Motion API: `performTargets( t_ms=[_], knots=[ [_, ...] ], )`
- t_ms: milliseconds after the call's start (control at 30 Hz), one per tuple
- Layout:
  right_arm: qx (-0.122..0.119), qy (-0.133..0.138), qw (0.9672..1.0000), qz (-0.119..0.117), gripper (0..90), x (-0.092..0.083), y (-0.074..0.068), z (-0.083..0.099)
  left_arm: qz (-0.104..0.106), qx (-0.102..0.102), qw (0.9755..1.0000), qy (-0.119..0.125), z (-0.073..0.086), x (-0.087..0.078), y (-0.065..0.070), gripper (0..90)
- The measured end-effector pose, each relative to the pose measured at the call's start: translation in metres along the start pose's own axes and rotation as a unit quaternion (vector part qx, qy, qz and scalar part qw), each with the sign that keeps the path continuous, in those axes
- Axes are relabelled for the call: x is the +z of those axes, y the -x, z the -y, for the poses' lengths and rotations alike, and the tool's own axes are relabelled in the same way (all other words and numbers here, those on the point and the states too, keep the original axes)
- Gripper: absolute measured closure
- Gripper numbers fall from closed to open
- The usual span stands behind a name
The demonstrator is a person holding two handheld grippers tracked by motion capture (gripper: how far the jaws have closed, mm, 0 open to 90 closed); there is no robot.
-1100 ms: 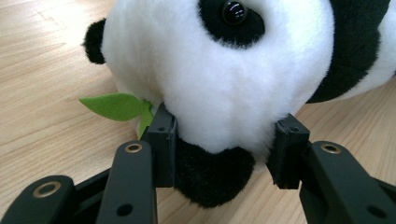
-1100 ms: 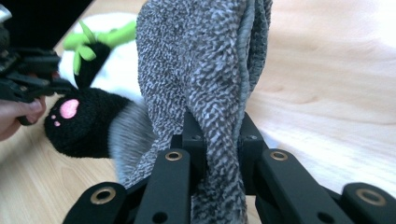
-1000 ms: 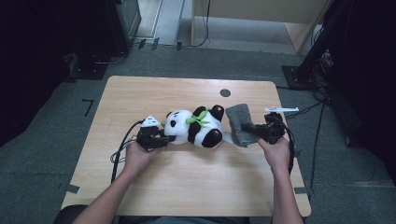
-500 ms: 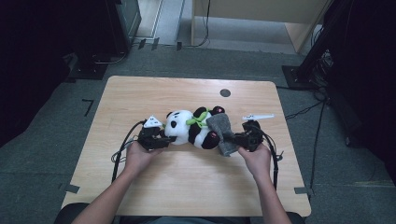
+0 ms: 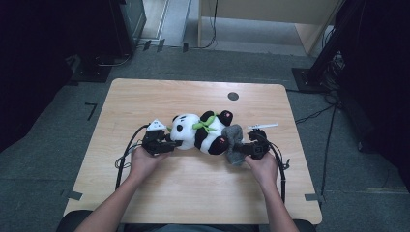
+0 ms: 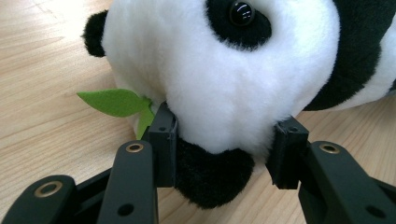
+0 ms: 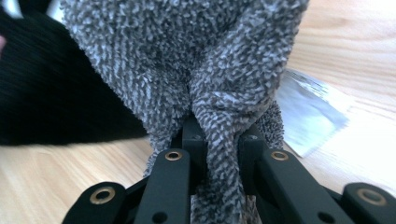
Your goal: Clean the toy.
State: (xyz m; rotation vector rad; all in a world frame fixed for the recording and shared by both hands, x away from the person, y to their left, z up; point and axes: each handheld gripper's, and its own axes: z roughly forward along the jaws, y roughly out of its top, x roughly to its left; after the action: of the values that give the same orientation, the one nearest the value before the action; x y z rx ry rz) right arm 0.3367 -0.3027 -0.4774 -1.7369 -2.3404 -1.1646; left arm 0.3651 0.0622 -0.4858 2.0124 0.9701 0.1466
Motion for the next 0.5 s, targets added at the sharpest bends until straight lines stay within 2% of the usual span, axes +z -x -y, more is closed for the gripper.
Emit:
performTargets(
  t_ms=[67,200,300,367,500],
  knots=[
    [0.009,0.0,1.0,0.001,79.8,-0.003,0.004,0.0,0.001,-0.007,1.0,0.001,-0.001,0.0,-0.001,54.2],
    [0.014,0.043,0.9988,-0.018,79.8,-0.022,0.007,-0.003,0.001,-0.01,0.9999,0.001,-0.001,0.0,-0.001,54.2],
    [0.012,0.09,0.995,-0.043,79.8,-0.039,0.002,-0.006,0.0,-0.012,0.9999,0.0,-0.002,-0.001,-0.001,54.2],
    [0.004,0.108,0.9921,-0.063,79.8,-0.044,-0.004,-0.007,0.002,-0.015,0.9999,-0.001,-0.003,-0.001,-0.001,54.3],
    [-0.008,0.082,0.9941,-0.07,79.7,-0.027,-0.014,-0.007,-0.001,-0.011,0.9999,-0.005,-0.003,0.0,0.0,55.0]
  ],
)
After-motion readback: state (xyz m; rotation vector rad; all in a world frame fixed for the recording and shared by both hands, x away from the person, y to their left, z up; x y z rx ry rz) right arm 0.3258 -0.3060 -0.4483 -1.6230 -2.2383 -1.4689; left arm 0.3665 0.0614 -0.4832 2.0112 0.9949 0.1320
